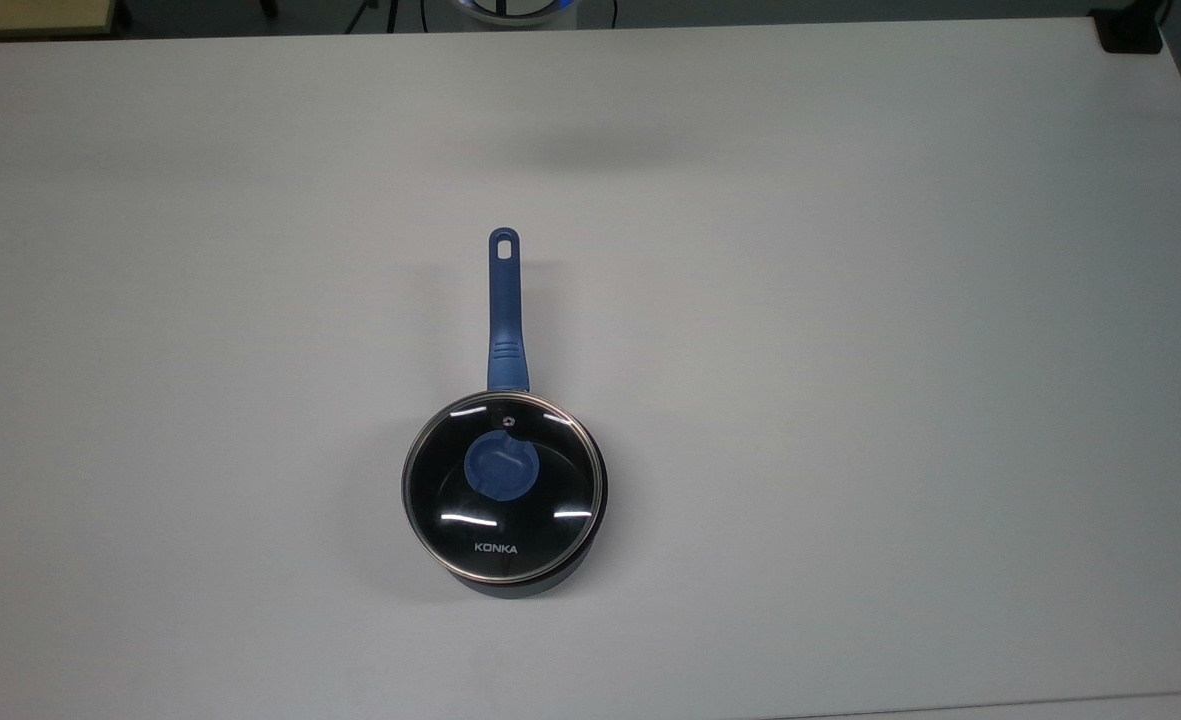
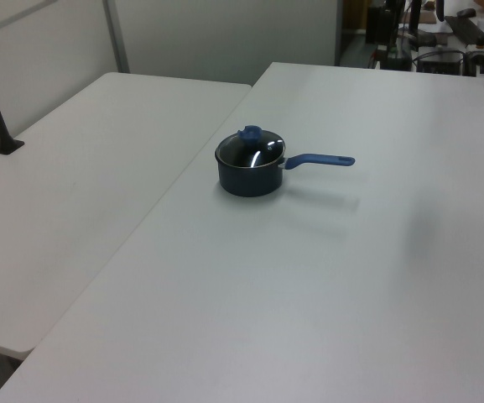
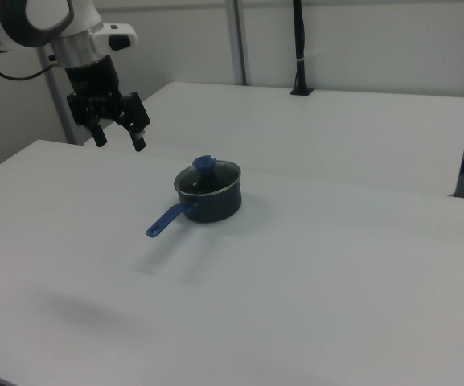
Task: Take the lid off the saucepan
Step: 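Move the gripper down toward the blue knob of the glass lid, then close the gripper on the blue lid knob, then lift the glass lid off the saucepan and carry it aside, then lower the glass lid flat onto the table beside the saucepan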
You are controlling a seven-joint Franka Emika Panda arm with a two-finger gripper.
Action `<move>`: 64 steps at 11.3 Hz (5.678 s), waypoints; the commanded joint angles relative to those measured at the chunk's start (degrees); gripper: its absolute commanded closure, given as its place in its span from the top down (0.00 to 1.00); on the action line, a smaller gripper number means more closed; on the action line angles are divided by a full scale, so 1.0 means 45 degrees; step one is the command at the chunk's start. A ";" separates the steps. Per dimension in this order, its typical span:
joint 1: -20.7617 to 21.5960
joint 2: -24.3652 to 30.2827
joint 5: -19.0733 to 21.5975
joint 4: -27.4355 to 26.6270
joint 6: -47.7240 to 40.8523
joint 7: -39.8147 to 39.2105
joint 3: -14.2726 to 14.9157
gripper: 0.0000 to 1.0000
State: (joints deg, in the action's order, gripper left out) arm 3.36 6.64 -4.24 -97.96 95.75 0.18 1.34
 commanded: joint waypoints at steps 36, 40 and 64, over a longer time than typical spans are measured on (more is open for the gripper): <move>0.0894 -0.8955 -0.4994 0.2940 1.1867 1.2421 -0.0005 0.74; 0.0894 -0.8878 -0.4994 0.2921 1.1848 1.2421 -0.0005 0.43; -0.5826 -0.1104 -0.2084 -0.7172 0.7037 -0.4083 -0.2778 0.43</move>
State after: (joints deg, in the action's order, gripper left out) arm -24.46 -1.00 -14.94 -123.85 122.84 -16.76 -10.55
